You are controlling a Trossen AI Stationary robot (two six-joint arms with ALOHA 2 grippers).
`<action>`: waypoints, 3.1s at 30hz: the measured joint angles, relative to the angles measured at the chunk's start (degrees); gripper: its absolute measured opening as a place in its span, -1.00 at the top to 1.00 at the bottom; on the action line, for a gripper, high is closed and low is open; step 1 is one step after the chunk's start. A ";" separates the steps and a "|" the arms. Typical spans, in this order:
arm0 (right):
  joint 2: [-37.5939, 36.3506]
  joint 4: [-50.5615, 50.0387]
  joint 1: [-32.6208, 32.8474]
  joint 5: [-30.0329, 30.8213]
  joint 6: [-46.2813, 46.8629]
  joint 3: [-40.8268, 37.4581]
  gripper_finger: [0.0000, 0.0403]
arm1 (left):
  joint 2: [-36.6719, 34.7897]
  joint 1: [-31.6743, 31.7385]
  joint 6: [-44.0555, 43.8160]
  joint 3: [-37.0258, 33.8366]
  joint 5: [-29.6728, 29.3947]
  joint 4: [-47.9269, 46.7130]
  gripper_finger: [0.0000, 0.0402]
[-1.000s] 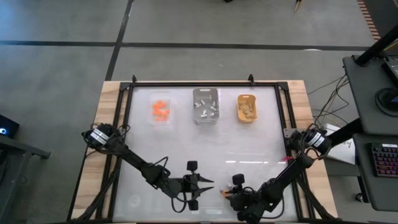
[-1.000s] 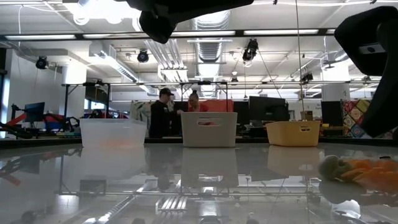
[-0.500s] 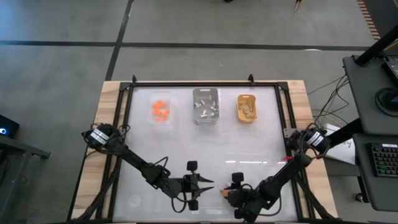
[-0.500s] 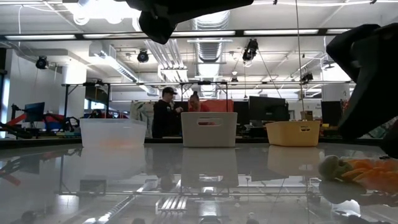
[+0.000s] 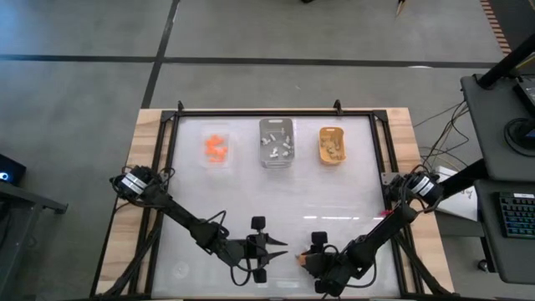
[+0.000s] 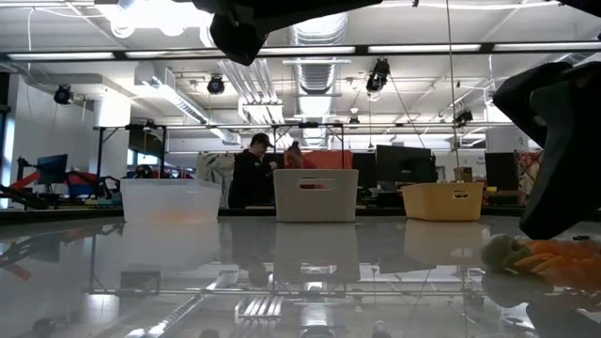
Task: Sort Halloween decoration
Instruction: Put the orange spider toy into the transparent white bin
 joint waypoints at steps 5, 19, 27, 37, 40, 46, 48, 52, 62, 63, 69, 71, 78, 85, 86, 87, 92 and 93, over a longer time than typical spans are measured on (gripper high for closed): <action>0.04 0.03 -1.49 -3.41 0.47 -0.13 0.23 | -0.50 -0.40 0.12 0.54 0.01 0.15 0.63; 0.04 -0.07 -3.75 -6.68 1.79 -0.11 0.29 | -6.30 -4.06 4.84 0.61 -9.59 -2.11 0.63; -0.02 -0.26 -3.99 -6.64 1.79 -0.09 0.29 | -7.06 -7.07 7.80 0.57 -16.72 -4.98 0.63; -0.07 -0.47 -3.99 -6.38 2.38 -0.09 0.29 | -11.43 -8.55 13.18 0.52 -6.26 -9.68 0.63; -0.07 -0.49 -4.08 -6.24 2.43 -0.09 0.29 | -13.94 -8.50 12.15 0.52 -5.61 -14.52 0.63; -0.09 -0.55 -4.83 -6.29 2.84 -0.09 0.29 | -15.88 -8.50 11.10 0.00 -5.61 -17.79 0.63; -0.09 -0.55 -5.00 -6.27 2.82 -0.09 0.29 | -15.88 -8.51 10.84 -0.01 -5.57 -17.98 0.63; -0.09 -0.55 -5.12 -6.29 2.78 -0.09 0.30 | -15.71 -8.44 10.50 -0.26 -5.60 -18.18 0.63; -0.84 -0.91 -5.19 -6.23 2.16 0.20 0.30 | -15.69 -8.46 7.78 -2.10 -5.57 -18.00 0.63; -1.38 -0.86 -5.19 -6.22 2.02 0.20 0.30 | -15.69 -8.42 6.82 -2.67 -5.58 -17.97 0.63; -4.57 -2.11 -5.40 -4.72 1.41 0.28 0.30 | -15.61 -8.41 0.82 -5.57 -5.64 -17.22 0.63; -5.59 -2.19 -5.53 -3.72 0.18 0.28 0.30 | -15.61 -8.41 -0.07 -6.17 -5.89 -17.11 0.63; -9.13 -2.11 -9.41 0.23 -1.46 0.34 0.30 | -18.55 -8.96 3.90 -6.43 -12.87 -17.63 0.63; -11.13 -2.25 -15.61 -2.28 -5.39 1.57 0.30 | -24.37 -8.63 5.59 -9.21 -13.59 -21.38 0.63; -11.52 -2.25 -16.27 -2.97 -7.42 1.84 0.30 | -24.23 -8.53 4.99 -10.34 -13.56 -21.42 0.63; -12.04 -2.15 -16.80 -3.55 -9.56 1.95 0.30 | -23.92 -8.34 4.16 -11.49 -13.56 -21.45 0.63; -16.55 -1.62 -19.54 -3.75 -21.36 0.59 0.30 | -21.59 -7.21 1.23 -16.71 -8.83 -14.15 0.63; -17.82 -1.62 -20.29 -3.72 -23.15 -0.12 0.30 | -21.08 -7.05 1.31 -17.56 -7.58 -11.39 0.63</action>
